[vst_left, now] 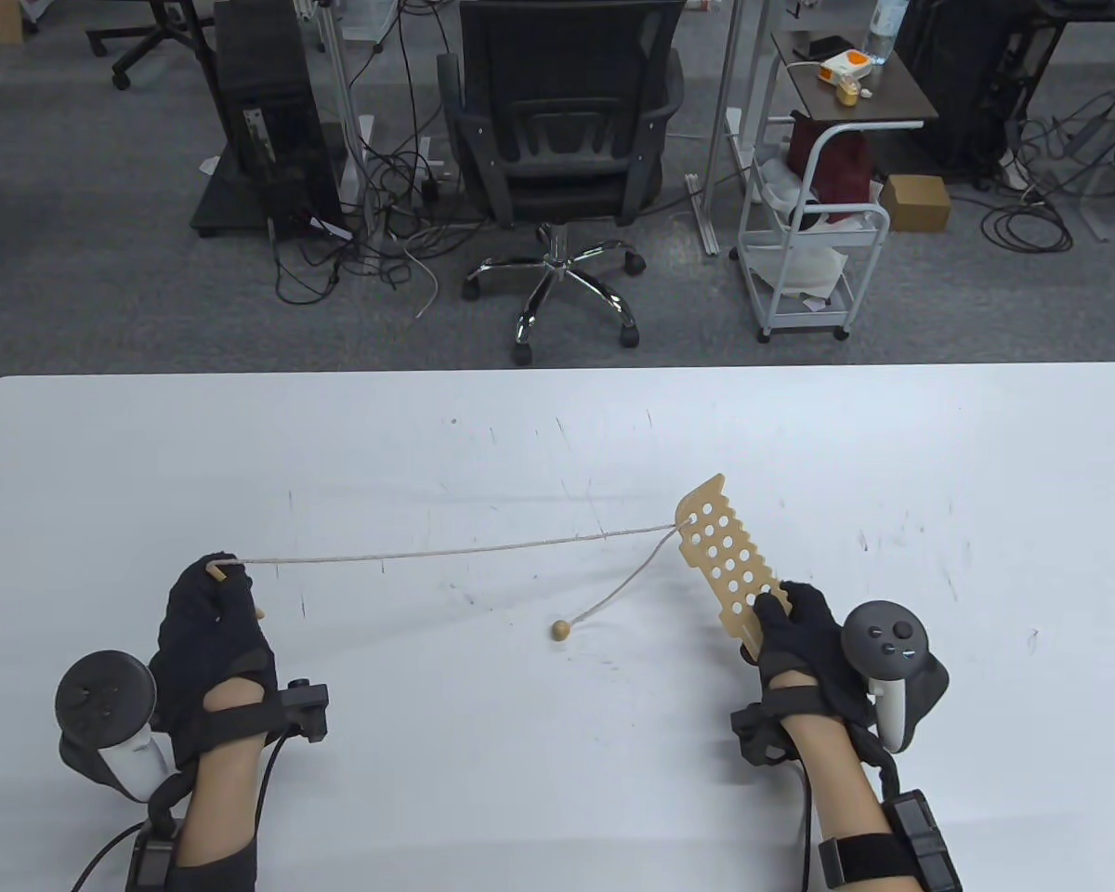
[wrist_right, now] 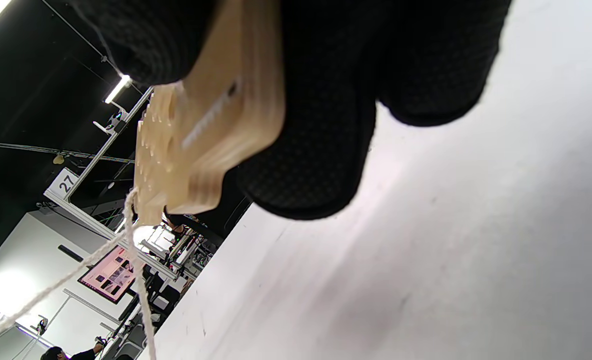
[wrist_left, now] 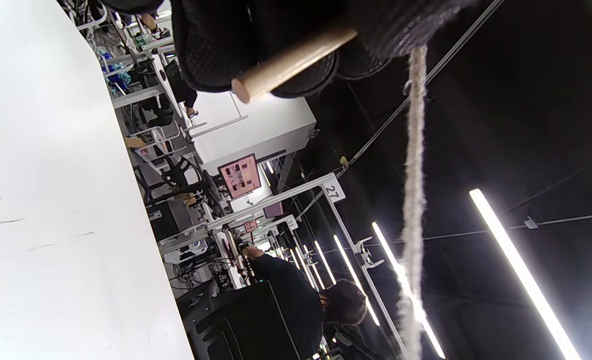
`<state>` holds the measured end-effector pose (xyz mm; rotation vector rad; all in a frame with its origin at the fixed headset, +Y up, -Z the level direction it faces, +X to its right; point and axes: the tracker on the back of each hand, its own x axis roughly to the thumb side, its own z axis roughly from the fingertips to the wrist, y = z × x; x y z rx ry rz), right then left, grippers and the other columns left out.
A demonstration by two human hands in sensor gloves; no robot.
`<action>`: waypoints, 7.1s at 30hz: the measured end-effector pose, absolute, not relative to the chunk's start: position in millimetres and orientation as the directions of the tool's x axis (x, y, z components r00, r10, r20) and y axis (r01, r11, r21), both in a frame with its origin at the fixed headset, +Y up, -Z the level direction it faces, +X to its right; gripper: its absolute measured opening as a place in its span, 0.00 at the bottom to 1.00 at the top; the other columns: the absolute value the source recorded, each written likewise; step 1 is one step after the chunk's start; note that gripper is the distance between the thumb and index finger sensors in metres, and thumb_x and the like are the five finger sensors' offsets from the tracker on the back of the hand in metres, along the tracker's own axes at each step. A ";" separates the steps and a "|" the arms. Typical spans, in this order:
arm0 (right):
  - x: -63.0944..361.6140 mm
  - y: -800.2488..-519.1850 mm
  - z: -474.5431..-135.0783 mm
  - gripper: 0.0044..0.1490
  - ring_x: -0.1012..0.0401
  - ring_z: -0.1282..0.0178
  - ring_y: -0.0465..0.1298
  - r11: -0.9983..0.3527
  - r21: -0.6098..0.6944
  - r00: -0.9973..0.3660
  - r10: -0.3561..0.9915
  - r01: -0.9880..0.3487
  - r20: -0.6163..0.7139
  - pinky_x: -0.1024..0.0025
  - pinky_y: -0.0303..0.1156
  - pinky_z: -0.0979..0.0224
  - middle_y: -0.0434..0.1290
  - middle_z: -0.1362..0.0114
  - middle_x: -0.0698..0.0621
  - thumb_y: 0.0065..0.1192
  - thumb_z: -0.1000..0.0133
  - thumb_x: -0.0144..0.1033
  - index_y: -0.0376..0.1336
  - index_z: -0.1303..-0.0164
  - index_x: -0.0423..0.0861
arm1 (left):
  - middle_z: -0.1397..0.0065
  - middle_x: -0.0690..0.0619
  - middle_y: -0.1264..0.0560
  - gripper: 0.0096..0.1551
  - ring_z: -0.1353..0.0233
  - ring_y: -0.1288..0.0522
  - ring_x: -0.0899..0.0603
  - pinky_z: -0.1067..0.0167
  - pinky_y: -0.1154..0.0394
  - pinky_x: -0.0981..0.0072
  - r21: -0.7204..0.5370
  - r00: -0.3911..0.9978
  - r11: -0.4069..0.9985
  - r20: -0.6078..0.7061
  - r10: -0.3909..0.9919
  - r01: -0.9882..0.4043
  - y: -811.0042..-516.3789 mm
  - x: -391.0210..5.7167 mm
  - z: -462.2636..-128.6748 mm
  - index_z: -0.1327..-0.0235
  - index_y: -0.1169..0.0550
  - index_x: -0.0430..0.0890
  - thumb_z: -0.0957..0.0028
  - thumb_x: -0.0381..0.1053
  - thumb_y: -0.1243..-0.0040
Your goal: Thread rope through all holes on crocodile lacing toy
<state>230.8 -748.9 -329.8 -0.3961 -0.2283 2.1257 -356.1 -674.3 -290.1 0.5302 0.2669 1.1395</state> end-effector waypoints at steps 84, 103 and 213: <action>142.5 -728.4 -299.6 0.29 0.57 0.64 0.88 -0.577 -0.051 -0.576 0.798 -0.815 0.180 0.54 0.78 0.49 0.81 0.52 0.51 0.63 0.49 0.45 0.65 0.42 0.42 | 0.42 0.55 0.11 0.26 0.40 0.14 0.43 0.30 0.30 0.43 0.066 0.679 0.679 0.156 0.717 -0.732 -705.6 -275.0 -320.1 0.42 0.15 0.59 0.55 0.58 0.29; 132.9 -729.1 -297.5 0.29 0.57 0.63 0.88 -0.522 0.053 -0.500 0.837 -0.851 0.222 0.55 0.78 0.49 0.81 0.52 0.51 0.63 0.49 0.45 0.65 0.42 0.42 | 0.47 0.56 0.11 0.46 0.46 0.11 0.45 0.32 0.26 0.46 0.015 0.699 0.708 0.178 0.693 -0.706 -706.2 -267.8 -322.1 0.27 0.39 0.50 0.58 0.49 0.29; 117.0 -727.3 -294.8 0.27 0.54 0.56 0.87 -0.477 0.153 -0.409 0.850 -0.866 0.332 0.52 0.76 0.43 0.81 0.47 0.52 0.66 0.50 0.45 0.67 0.41 0.51 | 0.22 0.58 0.27 0.40 0.23 0.29 0.38 0.25 0.37 0.40 -0.493 0.003 0.084 0.163 0.987 -0.866 -726.5 -226.5 -316.8 0.22 0.37 0.67 0.51 0.67 0.39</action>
